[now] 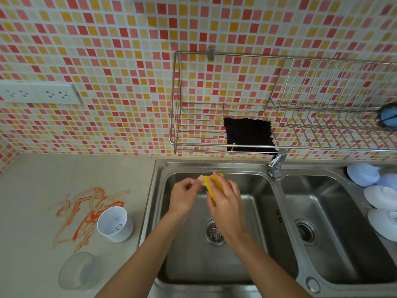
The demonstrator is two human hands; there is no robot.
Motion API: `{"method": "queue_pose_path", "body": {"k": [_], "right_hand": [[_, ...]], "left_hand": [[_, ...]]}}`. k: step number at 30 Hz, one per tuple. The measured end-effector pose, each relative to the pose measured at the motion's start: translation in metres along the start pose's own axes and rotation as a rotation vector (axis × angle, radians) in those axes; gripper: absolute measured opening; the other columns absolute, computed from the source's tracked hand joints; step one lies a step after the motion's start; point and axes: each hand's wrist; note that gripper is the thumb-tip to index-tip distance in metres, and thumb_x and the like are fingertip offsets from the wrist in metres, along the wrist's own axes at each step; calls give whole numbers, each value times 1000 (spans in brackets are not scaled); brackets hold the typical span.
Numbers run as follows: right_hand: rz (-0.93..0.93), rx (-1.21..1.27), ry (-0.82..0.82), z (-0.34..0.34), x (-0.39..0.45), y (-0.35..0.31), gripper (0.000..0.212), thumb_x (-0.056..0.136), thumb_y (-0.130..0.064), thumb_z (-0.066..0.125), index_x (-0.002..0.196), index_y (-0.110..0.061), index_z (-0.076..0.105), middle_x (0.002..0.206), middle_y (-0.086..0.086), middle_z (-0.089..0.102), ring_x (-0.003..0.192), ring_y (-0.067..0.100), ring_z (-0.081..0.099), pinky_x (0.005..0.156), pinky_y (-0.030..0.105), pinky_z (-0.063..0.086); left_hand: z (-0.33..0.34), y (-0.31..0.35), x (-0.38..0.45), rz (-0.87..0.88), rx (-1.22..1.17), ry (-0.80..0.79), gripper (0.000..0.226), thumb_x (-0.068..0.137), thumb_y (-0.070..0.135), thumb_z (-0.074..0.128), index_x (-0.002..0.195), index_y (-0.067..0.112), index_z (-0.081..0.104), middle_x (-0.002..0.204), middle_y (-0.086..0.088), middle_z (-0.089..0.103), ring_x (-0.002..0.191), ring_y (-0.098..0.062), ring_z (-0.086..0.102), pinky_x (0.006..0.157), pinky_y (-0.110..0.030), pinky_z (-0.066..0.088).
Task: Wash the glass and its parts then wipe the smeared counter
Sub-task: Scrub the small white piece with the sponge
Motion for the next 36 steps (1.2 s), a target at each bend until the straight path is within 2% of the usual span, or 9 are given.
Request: {"method": "queue_pose_path", "body": {"k": [4,6,10,14,19,24,27,31,36], "right_hand": [[92,19,-8,3,-20,3,49,74,-1,73,122,-11,65,126,8,59,107,24,50,92,37,49],[155,35,-25,4,-20,0,50,75,-2,74,123,-12,64,125,7,59,107,24,50,88,40,52],[101,54,-32,2,-2,-13,49,79,-6,70,127,-15,62,123,4,59,104,22,49,90,33,50],[199,62,0,4,7,0,49,80,-7,69,127,-16,62,120,5,60,103,24,49,88,40,50],[85,58,-1,8,-7,-24,50,78,-4,71,126,-15,63,125,4,59,105,23,51,91,34,50],[167,5,56,8,-4,-3,49,78,-6,74,125,-14,63,130,6,57,108,24,49,90,40,49],[80,-67,41,8,1,4,50,77,-12,76,126,-13,62,130,5,57,111,24,48,92,39,46],[12,-128,70,7,10,16,39,74,-16,81,111,-17,70,117,-2,66,105,21,49,84,31,40],[-140,-172,49,2,14,30,30,76,-17,78,105,-20,70,109,-7,68,102,21,54,80,31,44]], "left_hand": [[1,-7,-5,-39,-8,45,38,88,43,63,74,9,70,80,-13,70,76,-14,58,76,-28,43],[3,-11,-7,-26,-5,54,36,88,44,64,72,12,70,76,-8,70,76,-16,60,80,-33,46],[2,-7,-5,34,18,42,33,88,43,64,71,15,69,73,-1,72,81,-21,68,85,-42,52],[1,2,-2,43,6,118,33,88,44,63,72,16,70,72,3,71,82,-23,67,86,-43,51],[-1,2,0,20,-36,88,48,77,62,61,75,16,73,75,-4,73,82,-25,69,87,-50,54],[3,4,-4,-63,-43,124,32,88,43,63,74,16,74,74,0,73,85,-20,68,93,-45,51],[4,7,-5,-107,-79,100,30,88,40,64,75,15,74,75,-2,73,86,-19,69,93,-43,52],[4,8,-5,-124,-74,29,32,89,37,64,77,10,75,74,-3,72,87,-22,68,94,-43,51],[-2,4,-4,109,140,-35,19,86,37,68,88,17,71,78,2,73,81,-15,69,83,-35,54]]}}
Point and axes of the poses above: each hand's wrist, its own x-axis towards the middle knuckle, its own z-axis out of the palm, y = z × x
